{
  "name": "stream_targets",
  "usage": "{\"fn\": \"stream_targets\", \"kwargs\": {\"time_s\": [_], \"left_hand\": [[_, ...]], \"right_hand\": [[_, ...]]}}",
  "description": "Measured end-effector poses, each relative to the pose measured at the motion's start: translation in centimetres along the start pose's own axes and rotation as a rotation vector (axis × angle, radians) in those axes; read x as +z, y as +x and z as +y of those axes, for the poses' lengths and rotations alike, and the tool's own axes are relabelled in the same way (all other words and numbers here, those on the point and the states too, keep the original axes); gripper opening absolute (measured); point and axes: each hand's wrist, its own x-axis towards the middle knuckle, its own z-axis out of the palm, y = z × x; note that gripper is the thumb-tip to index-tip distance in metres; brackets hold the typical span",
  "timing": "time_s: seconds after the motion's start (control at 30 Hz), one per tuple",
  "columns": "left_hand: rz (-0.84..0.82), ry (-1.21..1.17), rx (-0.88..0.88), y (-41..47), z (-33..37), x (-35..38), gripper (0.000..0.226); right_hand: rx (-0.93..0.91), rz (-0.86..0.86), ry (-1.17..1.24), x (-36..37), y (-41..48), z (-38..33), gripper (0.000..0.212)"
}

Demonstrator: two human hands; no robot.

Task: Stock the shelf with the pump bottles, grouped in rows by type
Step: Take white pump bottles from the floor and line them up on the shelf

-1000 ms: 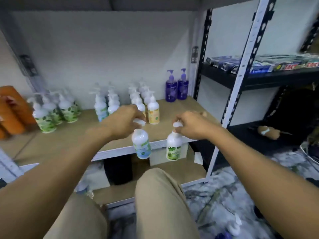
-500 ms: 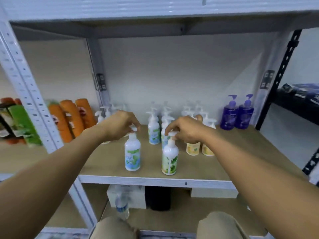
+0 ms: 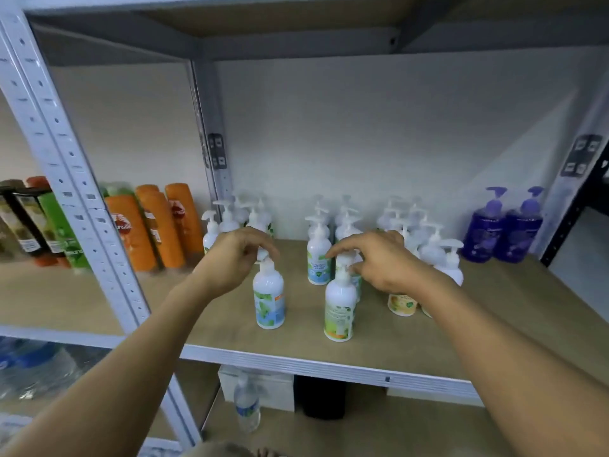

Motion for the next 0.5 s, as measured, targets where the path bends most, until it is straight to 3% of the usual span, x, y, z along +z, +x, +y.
{"fn": "stream_targets", "kwargs": {"time_s": [0.13, 0.27, 0.37, 0.5], "left_hand": [[0.23, -0.275, -0.201, -2.4, 0.3, 2.2, 0.056], [0.518, -0.576, -0.552, -5.4, 1.5, 6.1, 0.06], [0.417, -0.66, -0.703, -6.9, 1.4, 9.5, 0.055], [0.27, -0.46, -0.726, -7.7, 0.8, 11.7, 0.043]], "right_hand": [[0.039, 0.096, 0.19, 2.2, -1.3, 0.8, 0.061], [0.072, 0.221, 0.375, 6.2, -2.9, 2.5, 0.075], [0.112, 0.345, 0.514, 8.8, -4.2, 2.7, 0.074], [0.214, 0.409, 0.65, 11.5, -5.6, 3.1, 0.054]]}}
